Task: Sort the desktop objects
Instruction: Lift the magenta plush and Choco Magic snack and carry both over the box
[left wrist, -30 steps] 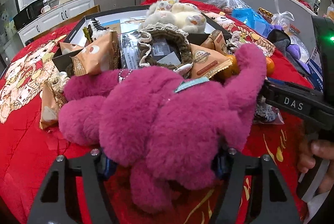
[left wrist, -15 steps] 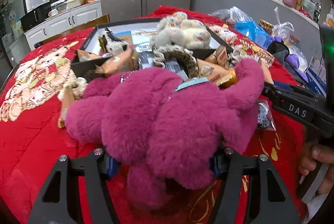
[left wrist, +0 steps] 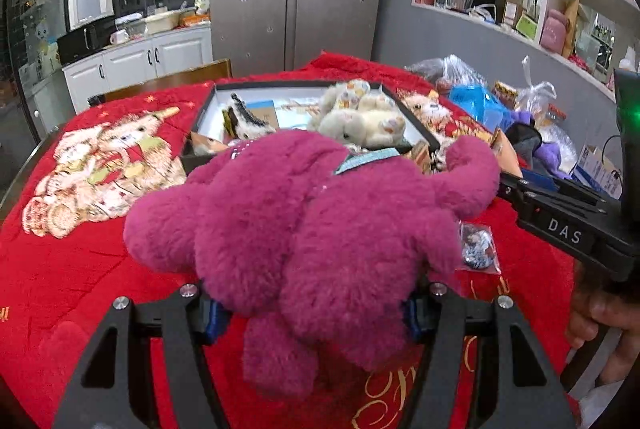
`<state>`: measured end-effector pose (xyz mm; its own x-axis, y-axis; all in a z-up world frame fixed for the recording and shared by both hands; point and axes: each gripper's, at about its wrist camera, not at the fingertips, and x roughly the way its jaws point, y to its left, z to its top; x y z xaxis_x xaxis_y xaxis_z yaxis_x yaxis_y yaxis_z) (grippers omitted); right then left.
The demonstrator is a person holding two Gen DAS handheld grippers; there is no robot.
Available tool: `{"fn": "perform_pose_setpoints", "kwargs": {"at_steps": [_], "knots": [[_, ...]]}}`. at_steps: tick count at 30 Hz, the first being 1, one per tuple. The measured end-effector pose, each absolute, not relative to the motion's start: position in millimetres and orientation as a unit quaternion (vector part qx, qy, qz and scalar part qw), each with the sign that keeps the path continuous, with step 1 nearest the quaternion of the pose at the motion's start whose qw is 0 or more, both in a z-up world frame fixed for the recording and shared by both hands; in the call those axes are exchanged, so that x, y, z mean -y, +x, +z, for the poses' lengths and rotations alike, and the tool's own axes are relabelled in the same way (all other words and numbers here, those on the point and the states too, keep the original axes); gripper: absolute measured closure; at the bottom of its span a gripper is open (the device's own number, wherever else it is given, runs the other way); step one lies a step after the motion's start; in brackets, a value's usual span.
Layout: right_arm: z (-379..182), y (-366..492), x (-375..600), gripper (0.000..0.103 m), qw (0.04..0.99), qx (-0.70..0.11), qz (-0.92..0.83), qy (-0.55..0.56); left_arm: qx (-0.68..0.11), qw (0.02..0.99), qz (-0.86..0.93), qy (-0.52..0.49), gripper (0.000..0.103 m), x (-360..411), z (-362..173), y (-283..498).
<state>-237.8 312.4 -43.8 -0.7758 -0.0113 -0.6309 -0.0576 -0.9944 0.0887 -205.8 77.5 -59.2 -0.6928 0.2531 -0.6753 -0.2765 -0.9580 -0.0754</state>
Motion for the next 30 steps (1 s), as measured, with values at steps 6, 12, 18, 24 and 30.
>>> {"fn": "perform_pose_setpoints", "kwargs": {"at_steps": [6, 12, 18, 24, 30], "knots": [[-26.7, -237.7, -301.3, 0.055, 0.023, -0.045, 0.943, -0.33, -0.008, 0.126, 0.932, -0.341, 0.038, -61.0, -32.1, -199.5], [-7.8, -237.3, -280.3, 0.055, 0.011, -0.037, 0.949, -0.314, 0.003, 0.111, 0.936, -0.333, 0.038, -42.1, -12.3, -203.5], [9.5, -242.2, -264.8, 0.055, 0.005, -0.03, 0.953, -0.3, 0.014, 0.1, 0.942, -0.32, 0.038, -31.7, 5.8, -210.1], [21.4, -248.6, -253.6, 0.055, -0.002, -0.022, 0.956, -0.292, 0.013, 0.101, 0.944, -0.313, 0.038, -31.6, 21.5, -220.5], [29.8, -257.0, -254.5, 0.055, -0.003, -0.027, 0.957, -0.288, 0.01, 0.107, 0.944, -0.312, 0.038, -36.7, 28.1, -228.9]]}}
